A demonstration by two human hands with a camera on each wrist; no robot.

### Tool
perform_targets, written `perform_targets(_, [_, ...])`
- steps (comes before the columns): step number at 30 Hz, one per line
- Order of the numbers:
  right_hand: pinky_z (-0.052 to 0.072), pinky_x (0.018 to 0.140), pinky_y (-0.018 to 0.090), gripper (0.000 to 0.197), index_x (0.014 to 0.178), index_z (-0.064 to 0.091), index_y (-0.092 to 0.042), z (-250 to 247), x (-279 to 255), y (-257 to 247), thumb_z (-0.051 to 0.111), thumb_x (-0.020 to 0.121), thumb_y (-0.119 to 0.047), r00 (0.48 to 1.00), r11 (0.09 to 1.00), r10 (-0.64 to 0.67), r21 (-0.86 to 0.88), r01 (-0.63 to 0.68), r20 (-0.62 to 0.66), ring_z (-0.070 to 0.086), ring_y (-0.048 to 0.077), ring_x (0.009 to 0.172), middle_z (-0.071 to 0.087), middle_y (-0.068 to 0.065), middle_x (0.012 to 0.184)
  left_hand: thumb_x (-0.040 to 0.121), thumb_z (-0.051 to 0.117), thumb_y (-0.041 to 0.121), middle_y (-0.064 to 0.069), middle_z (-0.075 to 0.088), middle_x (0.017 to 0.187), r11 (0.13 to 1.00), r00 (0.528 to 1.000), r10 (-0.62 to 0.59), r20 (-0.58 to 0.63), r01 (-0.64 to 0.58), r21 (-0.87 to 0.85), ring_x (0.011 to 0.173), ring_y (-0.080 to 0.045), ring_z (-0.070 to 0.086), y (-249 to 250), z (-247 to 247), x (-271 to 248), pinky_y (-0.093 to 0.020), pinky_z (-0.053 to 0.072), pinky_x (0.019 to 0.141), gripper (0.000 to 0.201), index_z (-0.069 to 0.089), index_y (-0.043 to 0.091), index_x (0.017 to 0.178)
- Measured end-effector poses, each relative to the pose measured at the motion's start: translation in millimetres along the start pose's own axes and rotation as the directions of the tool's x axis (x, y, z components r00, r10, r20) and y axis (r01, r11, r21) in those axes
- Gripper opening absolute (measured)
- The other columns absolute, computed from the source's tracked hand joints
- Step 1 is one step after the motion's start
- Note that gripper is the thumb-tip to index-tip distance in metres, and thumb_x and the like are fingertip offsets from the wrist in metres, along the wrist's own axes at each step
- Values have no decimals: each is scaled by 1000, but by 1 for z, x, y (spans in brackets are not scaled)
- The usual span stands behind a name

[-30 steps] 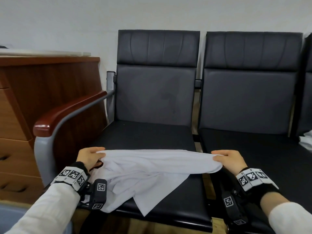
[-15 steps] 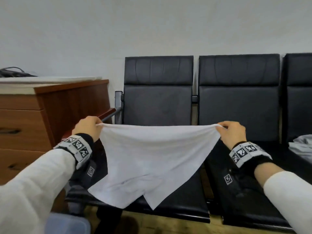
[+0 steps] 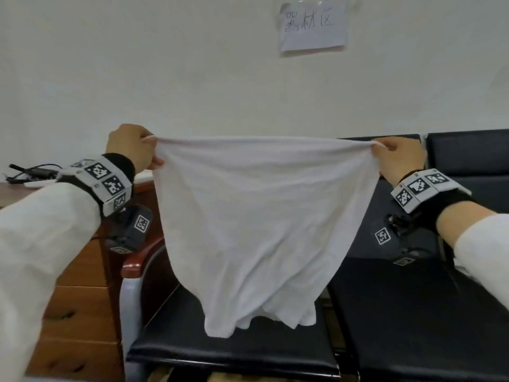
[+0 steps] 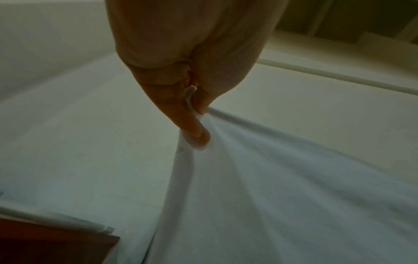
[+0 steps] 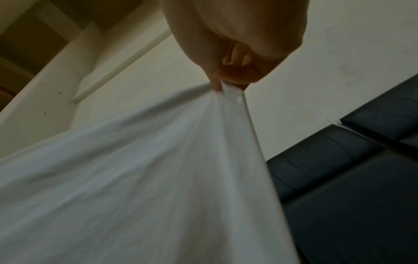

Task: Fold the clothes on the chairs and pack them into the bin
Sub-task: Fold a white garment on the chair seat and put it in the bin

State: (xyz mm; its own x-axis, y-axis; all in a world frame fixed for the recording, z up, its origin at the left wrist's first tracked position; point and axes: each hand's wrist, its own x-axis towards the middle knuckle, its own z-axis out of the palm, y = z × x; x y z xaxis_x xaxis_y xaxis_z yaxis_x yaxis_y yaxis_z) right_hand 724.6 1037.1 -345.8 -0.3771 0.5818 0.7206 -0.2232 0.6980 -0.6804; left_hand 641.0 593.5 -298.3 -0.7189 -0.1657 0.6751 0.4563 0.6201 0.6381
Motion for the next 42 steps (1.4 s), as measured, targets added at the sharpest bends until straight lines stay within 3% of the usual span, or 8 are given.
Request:
perform_targets(3, [44,94,27,29,113,70,-11,-9,2,-13,51,93,-20,997,1000,-22,-5,22,-71,61,29,109,69,12,114,98,39,18,-14,65,78,1000,1000,-23,-7,23,-10,39,-8,63,3,-7,2,-22,53,40,23,58,5,101])
perform_targets(7, [56,55,22,34,116,67,-14,-3,7,-12,42,93,-16,991,984,135,115,-133,-11,65,24,82,63,8,119,100,42,20,-19,60,101,963,984,-170,56,178,-205,44,-16,67,1,-3,0,-28,57,45,18,53,7,105])
perform_targets(11, [44,95,33,37,121,63,-12,6,5,-6,39,92,-15,992,992,122,21,-123,31,55,33,115,60,12,128,98,44,16,-25,63,95,946,981,-181,68,193,-262,47,-22,68,1,1,5,-34,59,50,19,55,3,107])
perform_targets(15, [38,100,33,34,119,63,-8,21,0,7,38,95,-12,987,993,98,-74,-89,125,53,35,118,60,17,127,96,45,15,-25,69,81,980,976,-189,107,195,-49,61,-34,70,-13,17,9,-47,60,63,19,57,1,100])
perform_targets(19, [48,91,36,26,109,68,-2,44,1,32,50,90,-5,967,979,162,-157,-132,196,61,36,107,66,17,111,97,44,5,-24,69,80,955,927,-292,234,295,23,41,-18,64,-45,52,9,-26,54,41,24,54,-11,111])
perform_targets(24, [43,68,19,18,92,70,-20,93,18,62,59,83,-8,949,957,261,80,-278,176,62,27,100,68,7,104,95,46,5,-29,61,116,924,917,-351,189,372,-91,97,-38,65,-79,102,34,-41,60,72,28,54,-11,116])
perform_targets(36, [52,71,25,21,92,69,-18,107,21,47,51,86,-9,982,832,173,522,-187,77,62,12,85,66,-2,90,97,45,14,-12,63,103,930,994,-4,-109,-37,-367,94,-23,65,-45,92,34,-38,55,85,21,59,5,110])
perform_targets(42, [54,52,28,16,86,69,-9,82,-71,96,54,85,-2,838,840,324,274,-468,439,61,21,83,64,8,90,92,51,1,-7,61,76,996,939,7,343,25,-88,69,-14,57,-90,67,-44,-19,51,54,20,64,11,81])
